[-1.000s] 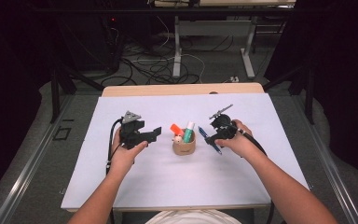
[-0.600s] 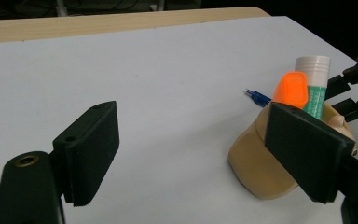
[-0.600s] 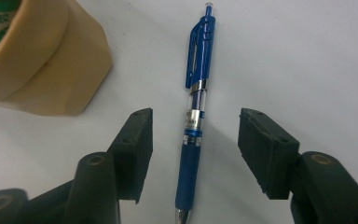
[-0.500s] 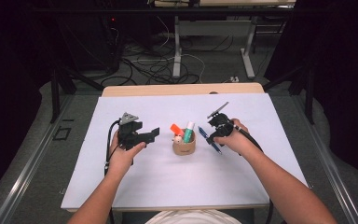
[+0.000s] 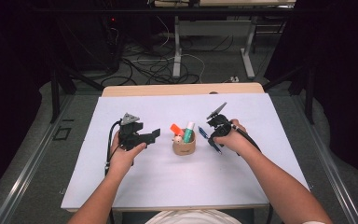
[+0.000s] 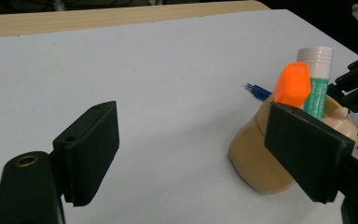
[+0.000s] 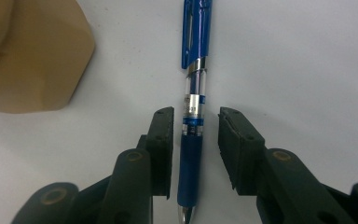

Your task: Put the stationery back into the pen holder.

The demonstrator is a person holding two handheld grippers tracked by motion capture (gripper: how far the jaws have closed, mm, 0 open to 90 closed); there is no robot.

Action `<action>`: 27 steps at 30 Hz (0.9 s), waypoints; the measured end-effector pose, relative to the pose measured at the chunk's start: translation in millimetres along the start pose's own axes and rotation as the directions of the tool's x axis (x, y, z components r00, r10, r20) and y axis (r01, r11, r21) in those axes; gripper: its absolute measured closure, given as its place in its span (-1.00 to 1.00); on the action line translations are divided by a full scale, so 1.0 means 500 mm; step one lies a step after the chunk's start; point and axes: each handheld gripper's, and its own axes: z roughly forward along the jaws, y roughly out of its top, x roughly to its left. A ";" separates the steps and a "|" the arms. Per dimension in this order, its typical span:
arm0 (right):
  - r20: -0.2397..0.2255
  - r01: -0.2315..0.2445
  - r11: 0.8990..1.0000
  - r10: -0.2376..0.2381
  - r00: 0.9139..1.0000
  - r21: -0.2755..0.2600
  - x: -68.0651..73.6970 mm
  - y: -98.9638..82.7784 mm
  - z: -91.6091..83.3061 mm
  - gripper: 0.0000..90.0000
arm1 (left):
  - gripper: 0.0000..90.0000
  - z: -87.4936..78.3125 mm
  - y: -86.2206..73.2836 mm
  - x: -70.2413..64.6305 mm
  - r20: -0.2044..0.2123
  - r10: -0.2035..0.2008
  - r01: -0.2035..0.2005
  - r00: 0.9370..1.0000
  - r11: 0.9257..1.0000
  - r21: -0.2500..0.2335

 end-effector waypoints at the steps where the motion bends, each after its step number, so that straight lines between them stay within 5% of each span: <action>1: -0.002 -0.008 1.000 0.008 1.000 0.012 0.000 0.001 0.000 0.50 | -0.60 0.000 0.000 0.000 0.001 0.000 0.000 1.000 1.000 0.000; 14: -0.002 -0.018 0.998 0.018 1.000 0.066 -0.005 0.002 0.005 0.65 | -0.60 0.000 0.000 0.001 0.000 -0.005 0.005 1.000 1.000 0.002; 18: -0.020 -0.057 0.996 0.058 0.998 0.067 -0.004 0.001 0.006 0.75 | -0.60 0.001 -0.001 0.001 0.000 -0.007 0.007 1.000 1.000 0.002; 21: -0.034 -0.095 0.995 0.096 0.995 0.015 0.000 -0.002 0.013 0.76 | -0.60 0.001 -0.001 0.001 0.001 -0.007 0.007 1.000 1.000 0.002; 27: -0.022 -0.108 0.994 0.108 0.994 0.017 0.002 -0.003 0.013 0.76 | -0.60 0.001 -0.001 0.001 0.003 -0.006 0.006 1.000 1.000 0.000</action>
